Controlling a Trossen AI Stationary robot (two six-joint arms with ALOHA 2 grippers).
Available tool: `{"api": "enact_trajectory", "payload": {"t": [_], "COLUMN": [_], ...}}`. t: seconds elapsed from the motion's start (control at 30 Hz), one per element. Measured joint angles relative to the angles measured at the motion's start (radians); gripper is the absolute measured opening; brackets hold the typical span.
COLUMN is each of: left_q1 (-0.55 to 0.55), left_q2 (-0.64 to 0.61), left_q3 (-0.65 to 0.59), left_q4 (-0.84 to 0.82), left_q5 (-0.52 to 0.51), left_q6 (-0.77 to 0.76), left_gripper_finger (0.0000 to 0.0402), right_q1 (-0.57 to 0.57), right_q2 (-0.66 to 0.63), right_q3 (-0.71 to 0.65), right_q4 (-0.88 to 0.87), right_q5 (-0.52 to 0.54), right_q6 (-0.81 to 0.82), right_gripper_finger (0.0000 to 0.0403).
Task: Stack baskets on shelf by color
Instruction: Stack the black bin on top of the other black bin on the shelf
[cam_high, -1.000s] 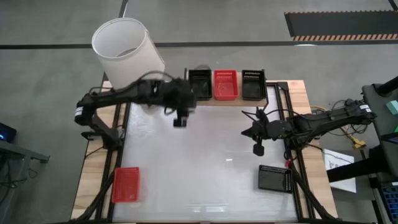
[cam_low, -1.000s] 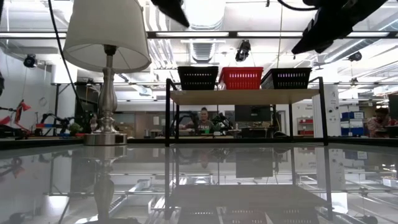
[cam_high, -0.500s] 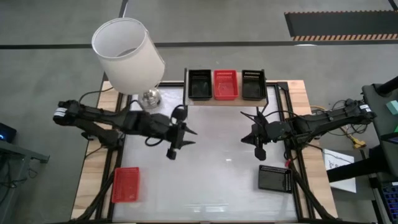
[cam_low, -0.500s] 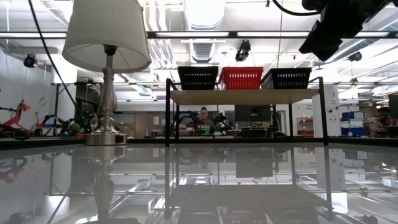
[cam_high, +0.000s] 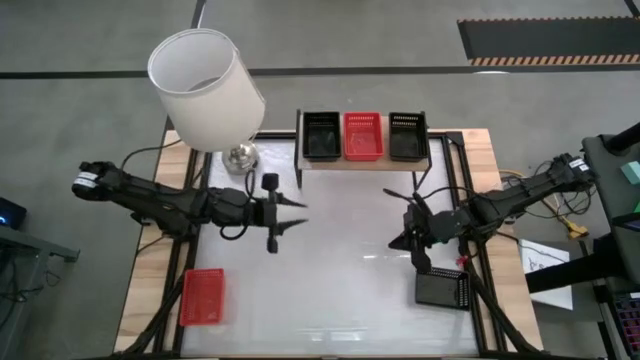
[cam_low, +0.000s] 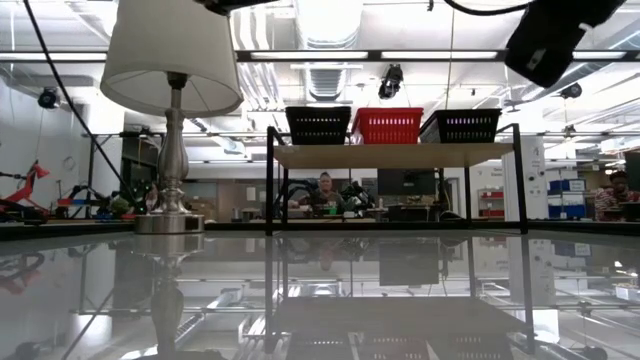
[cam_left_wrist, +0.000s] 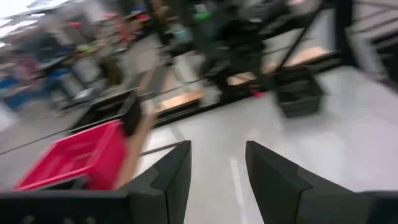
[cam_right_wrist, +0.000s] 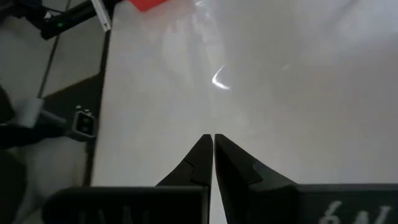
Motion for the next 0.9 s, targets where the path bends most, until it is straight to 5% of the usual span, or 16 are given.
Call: {"api": "enact_trajectory", "payload": {"t": [0.13,0.5,0.9], "left_q1": [0.002,0.001,0.0], "left_q2": [-0.024,-0.091,-0.128], "left_q3": [-0.004,-0.053,-0.057], "left_q4": [-0.004,-0.005,-0.085], "left_q5": [-0.081,-0.082,-0.081], "left_q6": [0.009,0.004,-0.002], "left_gripper_finger": [0.0136,0.0136,0.0136], "right_q1": [0.057,0.155,0.234], "right_q2": [0.085,0.328,0.567], "right_q3": [0.053,0.162,0.416], "right_q4": [-0.002,-0.03,-0.523], "right_q5": [-0.002,-0.164,-0.306], "right_q6": [0.091,0.588,1.017], "right_gripper_finger": [0.0009,0.0009,0.0009]}}
